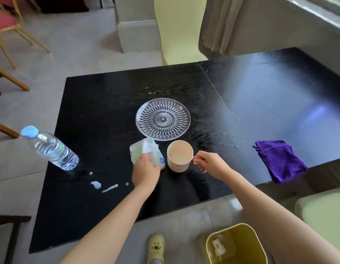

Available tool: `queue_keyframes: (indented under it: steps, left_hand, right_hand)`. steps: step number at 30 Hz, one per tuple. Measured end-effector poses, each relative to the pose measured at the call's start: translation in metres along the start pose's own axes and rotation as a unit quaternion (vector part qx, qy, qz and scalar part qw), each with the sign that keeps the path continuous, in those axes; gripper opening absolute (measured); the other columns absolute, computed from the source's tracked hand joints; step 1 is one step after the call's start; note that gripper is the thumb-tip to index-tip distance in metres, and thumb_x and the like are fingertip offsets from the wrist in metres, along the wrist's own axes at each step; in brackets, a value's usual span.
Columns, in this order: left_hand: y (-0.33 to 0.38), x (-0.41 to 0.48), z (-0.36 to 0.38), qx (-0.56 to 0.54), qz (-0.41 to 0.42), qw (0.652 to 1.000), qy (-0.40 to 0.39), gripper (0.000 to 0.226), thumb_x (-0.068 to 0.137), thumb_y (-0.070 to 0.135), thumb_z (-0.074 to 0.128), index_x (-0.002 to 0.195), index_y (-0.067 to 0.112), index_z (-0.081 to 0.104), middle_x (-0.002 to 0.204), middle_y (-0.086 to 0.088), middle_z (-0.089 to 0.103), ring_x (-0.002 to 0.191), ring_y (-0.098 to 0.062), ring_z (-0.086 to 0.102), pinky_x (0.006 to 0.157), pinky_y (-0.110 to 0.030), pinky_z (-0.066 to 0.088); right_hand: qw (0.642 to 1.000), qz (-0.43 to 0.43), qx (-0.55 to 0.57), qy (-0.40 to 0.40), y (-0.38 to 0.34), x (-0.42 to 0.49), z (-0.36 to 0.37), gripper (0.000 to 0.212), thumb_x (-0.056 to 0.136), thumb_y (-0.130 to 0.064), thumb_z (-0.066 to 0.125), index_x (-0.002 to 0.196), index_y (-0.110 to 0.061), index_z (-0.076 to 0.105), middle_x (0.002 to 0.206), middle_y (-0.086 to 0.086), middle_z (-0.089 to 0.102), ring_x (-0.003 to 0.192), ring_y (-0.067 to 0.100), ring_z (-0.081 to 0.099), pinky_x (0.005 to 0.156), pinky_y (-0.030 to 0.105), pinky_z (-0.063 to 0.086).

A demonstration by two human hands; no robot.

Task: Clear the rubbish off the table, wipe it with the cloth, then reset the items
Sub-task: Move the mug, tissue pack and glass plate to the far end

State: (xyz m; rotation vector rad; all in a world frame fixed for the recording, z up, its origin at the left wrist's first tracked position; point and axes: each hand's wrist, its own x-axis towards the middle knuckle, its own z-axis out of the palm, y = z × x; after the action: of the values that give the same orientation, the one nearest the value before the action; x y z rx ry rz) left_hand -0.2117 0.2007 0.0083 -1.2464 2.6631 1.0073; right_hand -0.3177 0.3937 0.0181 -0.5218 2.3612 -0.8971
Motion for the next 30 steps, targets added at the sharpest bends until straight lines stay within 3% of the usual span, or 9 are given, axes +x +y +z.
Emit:
queue_keyframes:
  steps: [2,5,7,10,16,20,25,27,30]
  left_hand:
    - [-0.006,0.015,-0.007,0.029,-0.033,0.999,0.027,0.043,0.084,0.031,0.062,0.116,0.008,0.044,0.122,-0.015,0.047,0.112,-0.033,0.048,0.076,-0.041,0.045]
    - [-0.013,0.043,-0.010,0.079,-0.105,0.990,-0.050,0.065,0.080,0.040,0.066,0.128,0.007,0.037,0.129,-0.016,0.043,0.120,-0.034,0.043,0.090,-0.045,0.044]
    - [-0.016,0.057,-0.007,0.054,-0.142,0.985,-0.086,0.064,0.080,0.035,0.066,0.129,0.006,0.037,0.131,-0.016,0.048,0.120,-0.035,0.048,0.090,-0.043,0.044]
    - [-0.018,0.069,-0.002,0.017,-0.168,0.984,-0.060,0.044,0.086,0.019,0.056,0.123,0.005,0.039,0.127,-0.016,0.055,0.113,-0.037,0.055,0.090,-0.044,0.047]
    - [-0.016,0.076,-0.014,-0.041,-0.205,0.970,-0.121,0.036,0.084,0.011,0.053,0.120,0.003,0.052,0.119,-0.013,0.061,0.103,-0.034,0.062,0.069,-0.034,0.046]
    - [-0.015,0.084,-0.021,-0.070,-0.184,0.965,-0.171,0.028,0.079,0.008,0.057,0.106,0.002,0.059,0.108,-0.015,0.065,0.091,-0.031,0.066,0.074,-0.035,0.055]
    - [-0.003,0.088,-0.044,-0.221,-0.212,0.932,-0.192,0.021,0.081,-0.007,0.054,0.098,0.003,0.053,0.071,-0.009,0.051,0.055,-0.018,0.048,0.052,-0.031,0.046]
    - [0.002,0.089,-0.055,-0.238,-0.207,0.927,-0.203,0.019,0.082,-0.007,0.054,0.097,0.003,0.053,0.074,-0.010,0.053,0.060,-0.019,0.050,0.053,-0.030,0.043]
    - [0.007,0.094,-0.070,-0.290,-0.201,0.915,-0.193,0.029,0.083,-0.001,0.059,0.112,0.000,0.057,0.100,-0.014,0.063,0.081,-0.024,0.060,0.057,-0.032,0.047]
  right_hand:
    - [1.000,-0.003,0.003,0.000,-0.002,0.001,-0.008,0.021,0.092,-0.015,0.055,0.071,-0.017,0.054,0.066,0.000,0.058,0.059,0.018,0.055,0.064,0.037,0.054]
    - [1.000,-0.005,0.007,0.008,-0.008,0.002,-0.020,0.017,0.093,-0.015,0.054,0.076,-0.013,0.056,0.068,0.001,0.058,0.060,0.018,0.055,0.065,0.038,0.054]
    - [1.000,-0.005,0.006,0.015,-0.013,0.003,-0.025,0.016,0.093,-0.015,0.053,0.079,-0.010,0.058,0.068,0.001,0.058,0.060,0.018,0.056,0.066,0.038,0.054]
    - [1.000,0.001,0.002,0.019,-0.018,0.005,-0.034,0.016,0.094,-0.015,0.052,0.080,-0.009,0.059,0.068,-0.001,0.059,0.059,0.016,0.057,0.066,0.033,0.054]
    - [0.998,0.012,0.024,0.061,-0.026,0.016,-0.048,0.019,0.094,-0.016,0.052,0.085,-0.002,0.061,0.068,0.001,0.062,0.055,0.011,0.060,0.062,0.027,0.056]
    - [0.996,0.018,0.033,0.086,-0.030,0.022,-0.049,0.019,0.094,-0.017,0.052,0.085,-0.003,0.062,0.069,0.000,0.063,0.048,-0.001,0.058,0.059,0.022,0.055]
    - [0.994,0.016,0.040,0.101,-0.043,0.028,-0.056,0.020,0.095,-0.018,0.052,0.087,-0.003,0.062,0.070,0.003,0.064,0.048,0.000,0.058,0.054,0.015,0.053]
    - [0.994,0.014,0.043,0.100,-0.048,0.030,-0.061,0.020,0.095,-0.018,0.051,0.089,-0.003,0.062,0.072,0.004,0.064,0.053,0.006,0.060,0.056,0.018,0.054]
    - [0.993,0.013,0.052,0.101,-0.053,0.032,-0.070,0.021,0.096,-0.019,0.051,0.091,-0.001,0.062,0.072,0.003,0.064,0.059,0.015,0.061,0.059,0.023,0.055]
